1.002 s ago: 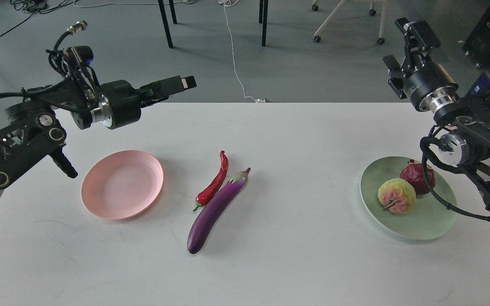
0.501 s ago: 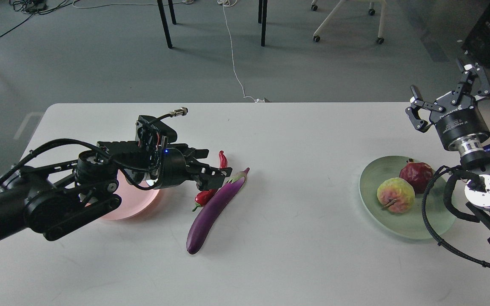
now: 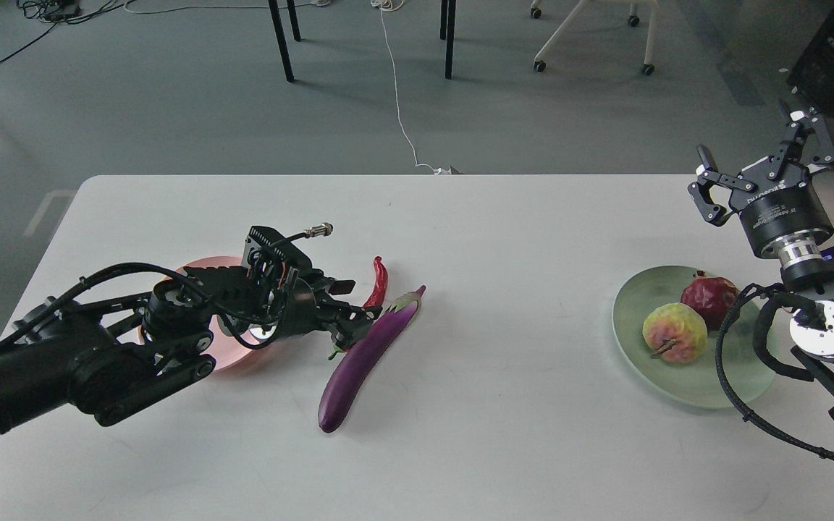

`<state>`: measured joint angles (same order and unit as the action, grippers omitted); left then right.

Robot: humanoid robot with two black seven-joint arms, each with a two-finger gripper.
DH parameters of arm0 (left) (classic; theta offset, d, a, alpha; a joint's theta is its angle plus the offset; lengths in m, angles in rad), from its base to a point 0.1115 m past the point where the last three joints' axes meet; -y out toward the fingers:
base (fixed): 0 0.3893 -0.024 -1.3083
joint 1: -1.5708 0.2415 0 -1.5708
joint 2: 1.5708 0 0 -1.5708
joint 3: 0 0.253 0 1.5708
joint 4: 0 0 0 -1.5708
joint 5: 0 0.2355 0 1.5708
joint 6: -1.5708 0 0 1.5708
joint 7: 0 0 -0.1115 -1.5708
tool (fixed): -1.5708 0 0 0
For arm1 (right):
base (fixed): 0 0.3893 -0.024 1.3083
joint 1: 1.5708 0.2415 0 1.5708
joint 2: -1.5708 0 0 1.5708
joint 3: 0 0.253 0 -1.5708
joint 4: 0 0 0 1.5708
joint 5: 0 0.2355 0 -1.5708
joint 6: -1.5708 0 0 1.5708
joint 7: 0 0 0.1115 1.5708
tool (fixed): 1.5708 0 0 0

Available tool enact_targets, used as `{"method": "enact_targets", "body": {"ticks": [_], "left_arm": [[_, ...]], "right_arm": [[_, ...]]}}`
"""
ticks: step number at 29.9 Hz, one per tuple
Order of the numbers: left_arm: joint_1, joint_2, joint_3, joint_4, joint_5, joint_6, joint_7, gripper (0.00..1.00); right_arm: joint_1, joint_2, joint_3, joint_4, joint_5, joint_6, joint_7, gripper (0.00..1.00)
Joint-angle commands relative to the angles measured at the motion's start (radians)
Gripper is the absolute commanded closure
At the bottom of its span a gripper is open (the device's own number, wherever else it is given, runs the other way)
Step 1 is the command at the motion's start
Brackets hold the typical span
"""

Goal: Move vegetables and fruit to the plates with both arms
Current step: 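Reach the left gripper to the red chili pepper, then grasp the red chili pepper with the left gripper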

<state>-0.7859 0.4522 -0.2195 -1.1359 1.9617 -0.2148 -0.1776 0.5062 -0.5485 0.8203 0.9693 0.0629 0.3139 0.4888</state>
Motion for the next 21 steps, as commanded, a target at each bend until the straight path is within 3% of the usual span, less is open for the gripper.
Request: {"method": "enact_targets", "body": {"ticks": [1, 7, 17, 21], "left_arm": [[0.001, -0.004, 0.0, 0.025, 0.0, 0.002, 0.001, 0.51], [-0.001, -0.007, 0.04, 0.025, 0.023, 0.002, 0.0, 0.58], [-0.001, -0.035, 0.046, 0.059, 0.033, 0.005, 0.001, 0.59], [0.0, -0.038, 0.048, 0.065, 0.031, 0.008, 0.0, 0.71]], "right_arm": [[0.0, 0.002, 0.0, 0.0, 0.0, 0.001, 0.0, 0.01], [0.0, -0.001, 0.0, -0.004, -0.002, 0.001, 0.0, 0.01], [0.003, -0.001, 0.0, -0.006, -0.002, 0.002, 0.0, 0.01], [0.003, 0.002, -0.001, -0.008, -0.003, 0.002, 0.0, 0.01]]}}
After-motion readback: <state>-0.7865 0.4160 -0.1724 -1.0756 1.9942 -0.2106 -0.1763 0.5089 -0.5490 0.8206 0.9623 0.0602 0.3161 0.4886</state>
